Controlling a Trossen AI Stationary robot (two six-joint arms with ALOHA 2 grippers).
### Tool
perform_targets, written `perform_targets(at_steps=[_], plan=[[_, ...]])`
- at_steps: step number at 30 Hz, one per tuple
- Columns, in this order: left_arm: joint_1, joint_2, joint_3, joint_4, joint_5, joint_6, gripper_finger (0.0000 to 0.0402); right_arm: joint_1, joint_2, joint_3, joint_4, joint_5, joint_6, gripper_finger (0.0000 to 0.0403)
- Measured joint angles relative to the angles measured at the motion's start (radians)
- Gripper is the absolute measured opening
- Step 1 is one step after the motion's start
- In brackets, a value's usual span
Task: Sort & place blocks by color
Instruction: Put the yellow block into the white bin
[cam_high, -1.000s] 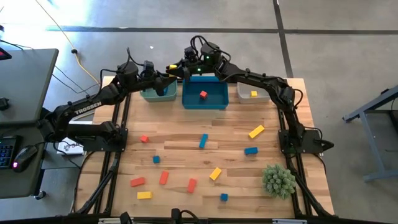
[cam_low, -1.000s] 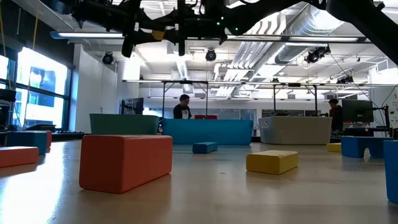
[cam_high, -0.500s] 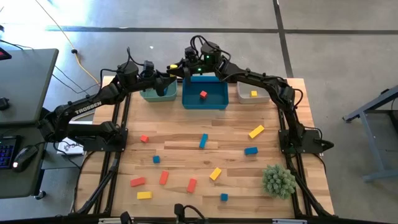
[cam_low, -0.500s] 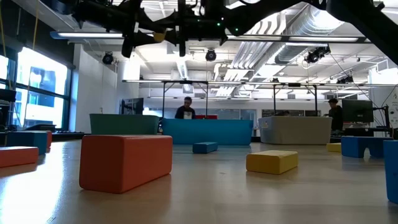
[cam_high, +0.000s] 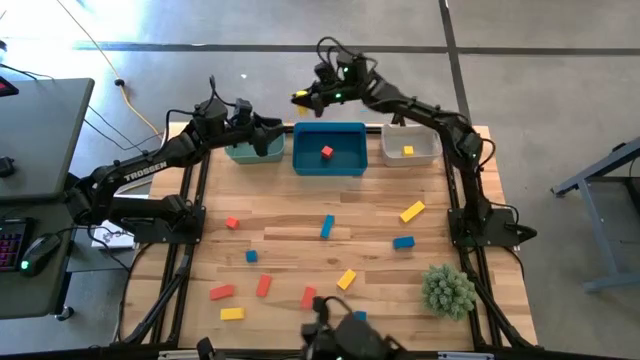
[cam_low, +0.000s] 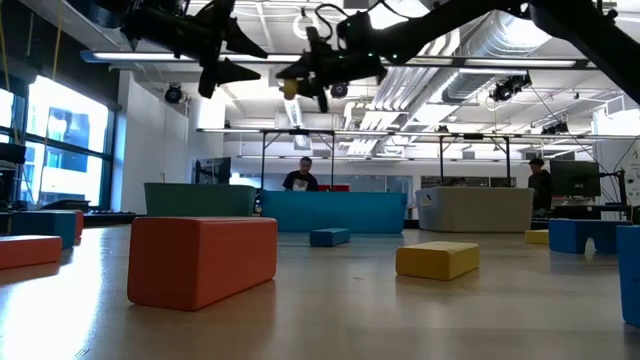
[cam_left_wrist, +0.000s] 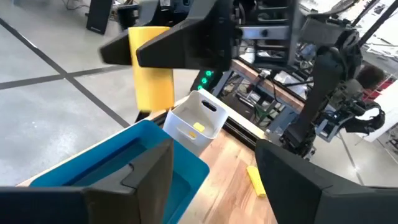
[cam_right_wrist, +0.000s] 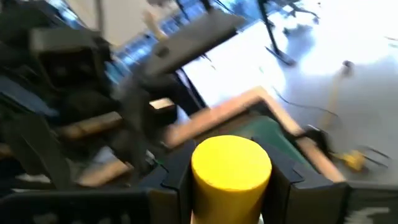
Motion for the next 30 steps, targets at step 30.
perform_targets(at_steps=[30], plan=[[0.000, 0.000, 0.000, -0.006, -0.057, 0.029, 0.0214, -0.177, -0.194, -0.002, -1.139, 0.792, -0.348, 0.0105]])
